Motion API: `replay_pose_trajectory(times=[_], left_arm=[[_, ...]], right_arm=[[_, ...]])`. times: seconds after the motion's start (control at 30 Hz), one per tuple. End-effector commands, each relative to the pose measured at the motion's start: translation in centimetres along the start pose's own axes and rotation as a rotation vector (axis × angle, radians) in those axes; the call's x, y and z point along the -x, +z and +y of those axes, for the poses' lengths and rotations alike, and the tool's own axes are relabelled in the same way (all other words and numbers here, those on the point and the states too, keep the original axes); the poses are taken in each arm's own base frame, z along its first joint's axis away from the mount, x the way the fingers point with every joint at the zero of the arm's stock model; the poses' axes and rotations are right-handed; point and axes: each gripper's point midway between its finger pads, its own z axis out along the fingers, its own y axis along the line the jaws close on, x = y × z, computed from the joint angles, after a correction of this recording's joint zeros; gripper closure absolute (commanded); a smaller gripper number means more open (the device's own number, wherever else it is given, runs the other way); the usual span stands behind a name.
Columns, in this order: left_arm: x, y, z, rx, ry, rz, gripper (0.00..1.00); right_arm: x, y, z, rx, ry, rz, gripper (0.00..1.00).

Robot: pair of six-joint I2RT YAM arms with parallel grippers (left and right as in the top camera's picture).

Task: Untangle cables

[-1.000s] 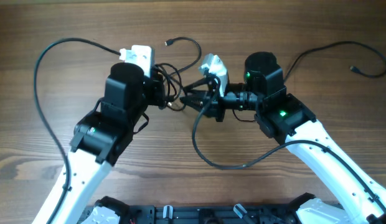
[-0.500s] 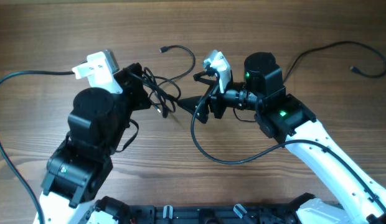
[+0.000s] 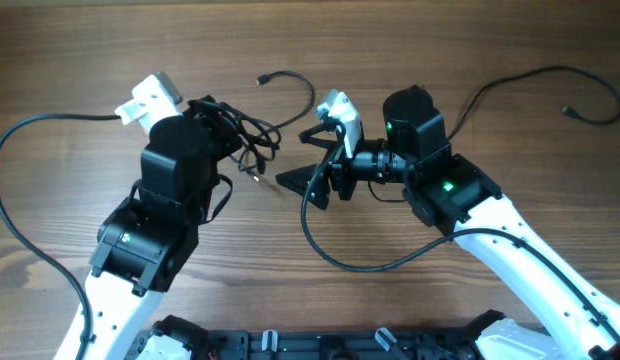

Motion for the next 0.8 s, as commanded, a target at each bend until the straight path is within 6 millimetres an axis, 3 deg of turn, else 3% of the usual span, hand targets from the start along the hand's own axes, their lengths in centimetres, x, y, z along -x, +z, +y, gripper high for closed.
replay_pose_trajectory(times=[0.0, 0.17, 0.3, 0.37, 0.43, 0.5, 0.53, 0.6, 0.67, 0.77], left_arm=[[-0.3, -0.3, -0.1, 0.000, -0.091, 0.010, 0.96], [-3.2, -1.0, -2.9, -0.098, -0.053, 0.110, 0.96], [-3.1, -1.2, -2.8, -0.070, -0.044, 0.073, 0.96], [-4.0, -1.4, -3.5, -0.106, -0.050, 0.117, 0.96], [-4.5, -1.7, -3.4, -0.101, -0.036, 0.137, 0.96], [-4.8, -2.0, -2.7, -0.080, -0.024, 0.153, 0.96], [-4.9, -2.3, -2.2, -0.066, -0.016, 0.161, 0.96], [-4.8, -3.2, -1.5, -0.058, -0.007, 0.168, 0.96], [-3.7, -4.9, -1.1, -0.085, 0.013, 0.140, 0.96], [-0.7, -7.2, -0.4, -0.097, -0.015, 0.024, 0.96]], right_arm=[[0.6, 0.1, 0.5, 0.028, -0.008, -0.021, 0.00], [2.3, 0.5, -0.6, -0.017, -0.013, -0.092, 0.00], [1.6, 1.4, -2.0, -0.046, 0.018, -0.074, 0.00], [0.8, 1.8, -4.7, -0.163, 0.079, -0.067, 0.00], [0.1, 1.3, -8.8, -0.381, 0.173, -0.080, 0.00], [-0.6, -0.2, -12.3, -0.582, 0.279, -0.113, 0.01], [-1.3, -2.0, -14.9, -0.750, 0.365, -0.153, 0.00], [-2.4, -5.5, -18.0, -0.981, 0.477, -0.219, 0.00], [-3.6, -8.0, -19.8, -1.099, 0.543, -0.232, 0.00], [-5.1, -10.1, -21.1, -1.160, 0.583, -0.196, 0.00]])
